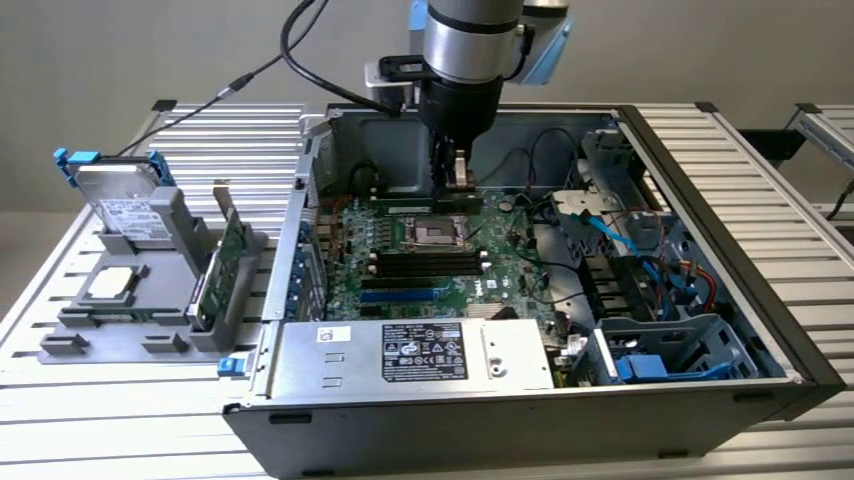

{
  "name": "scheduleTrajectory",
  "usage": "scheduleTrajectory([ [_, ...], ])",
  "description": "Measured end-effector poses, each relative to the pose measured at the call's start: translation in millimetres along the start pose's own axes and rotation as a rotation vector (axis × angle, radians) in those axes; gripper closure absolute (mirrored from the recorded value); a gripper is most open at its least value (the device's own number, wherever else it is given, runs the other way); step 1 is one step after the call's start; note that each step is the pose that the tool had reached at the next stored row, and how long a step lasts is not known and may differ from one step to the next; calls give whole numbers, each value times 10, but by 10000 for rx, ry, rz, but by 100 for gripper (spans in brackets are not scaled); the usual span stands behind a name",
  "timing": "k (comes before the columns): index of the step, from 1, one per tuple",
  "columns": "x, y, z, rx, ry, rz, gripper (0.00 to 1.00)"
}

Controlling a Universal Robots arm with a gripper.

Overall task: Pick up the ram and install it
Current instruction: 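Insert the ram into the slot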

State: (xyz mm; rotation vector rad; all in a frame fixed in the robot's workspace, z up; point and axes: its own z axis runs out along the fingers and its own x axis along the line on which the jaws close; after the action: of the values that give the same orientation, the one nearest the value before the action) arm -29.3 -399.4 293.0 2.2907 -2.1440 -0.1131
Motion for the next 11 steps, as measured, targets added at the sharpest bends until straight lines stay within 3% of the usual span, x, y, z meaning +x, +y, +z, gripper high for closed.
scheduleTrajectory([
  [4, 1, -3, 53, 7, 128, 5, 86],
  [11, 3, -9, 158, 9, 289, 11, 86],
])
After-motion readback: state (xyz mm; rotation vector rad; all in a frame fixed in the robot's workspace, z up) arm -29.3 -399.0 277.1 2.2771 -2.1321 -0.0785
